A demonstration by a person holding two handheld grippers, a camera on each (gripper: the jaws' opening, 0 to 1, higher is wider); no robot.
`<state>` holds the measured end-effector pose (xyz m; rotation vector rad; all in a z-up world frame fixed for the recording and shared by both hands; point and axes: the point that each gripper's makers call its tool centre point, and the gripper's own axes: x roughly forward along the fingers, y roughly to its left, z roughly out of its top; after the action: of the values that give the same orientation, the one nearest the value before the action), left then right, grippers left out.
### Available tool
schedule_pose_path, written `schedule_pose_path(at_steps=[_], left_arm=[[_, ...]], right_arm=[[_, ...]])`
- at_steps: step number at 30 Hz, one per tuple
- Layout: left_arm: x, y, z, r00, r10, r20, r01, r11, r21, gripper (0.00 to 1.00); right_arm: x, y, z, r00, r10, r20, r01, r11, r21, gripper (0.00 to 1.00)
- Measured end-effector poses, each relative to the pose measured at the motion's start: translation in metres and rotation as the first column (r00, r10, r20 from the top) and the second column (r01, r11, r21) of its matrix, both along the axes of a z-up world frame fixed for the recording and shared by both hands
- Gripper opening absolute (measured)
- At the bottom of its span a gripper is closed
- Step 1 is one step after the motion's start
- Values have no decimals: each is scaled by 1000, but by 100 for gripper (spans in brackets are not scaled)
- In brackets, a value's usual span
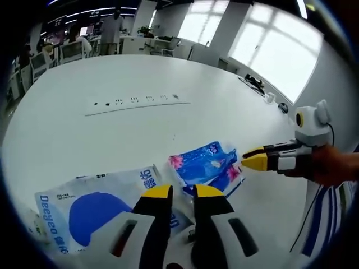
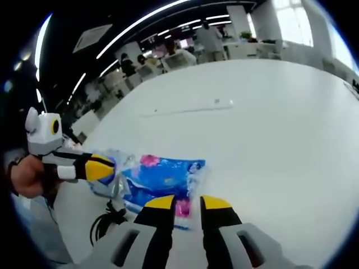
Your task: Arrange the tabletop items into an orderly group along one side of the table until the central work area is clear of visible clutter.
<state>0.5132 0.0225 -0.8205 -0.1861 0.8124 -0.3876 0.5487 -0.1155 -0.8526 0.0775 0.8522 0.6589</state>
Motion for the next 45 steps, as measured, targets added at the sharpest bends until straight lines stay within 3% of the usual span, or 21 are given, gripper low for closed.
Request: schedule_pose_path(at_steps=[8, 12, 15, 19, 31, 37, 42, 45], left_arm=[[0, 24, 18, 999, -5, 45, 4, 1000, 6, 17], [-6, 43, 24, 998, -9, 61, 8, 1000, 15, 22], [-12, 58, 30, 997, 0, 74, -1, 1000, 20, 23], [-26, 79, 43, 995, 10, 97, -12, 1000, 25, 26], [-73, 134, 84, 986, 44, 162, -50, 998, 30, 35], [-92, 160, 85, 983, 51, 178, -57, 998, 33, 41], [-135, 162, 87, 981, 56, 186, -65, 997, 42, 45], [-143, 180, 87, 980, 61, 188, -69, 997, 38, 48]], right_arm=[[0, 3, 13, 999, 29, 31, -30, 1000, 11, 25], [-23, 7, 33, 997, 53, 48, -53, 999, 8, 29], [-23, 9, 35, 996, 64, 58, -64, 998, 12, 31], [-20, 11, 40, 994, 84, 74, -85, 996, 14, 34], [-51, 22, 59, 984, 133, 118, -138, 990, 29, 47], [-72, 30, 77, 976, 156, 151, -164, 986, 37, 52], [-93, 33, 87, 968, 180, 173, -189, 981, 39, 57], [-101, 31, 88, 963, 197, 185, -208, 977, 40, 61]])
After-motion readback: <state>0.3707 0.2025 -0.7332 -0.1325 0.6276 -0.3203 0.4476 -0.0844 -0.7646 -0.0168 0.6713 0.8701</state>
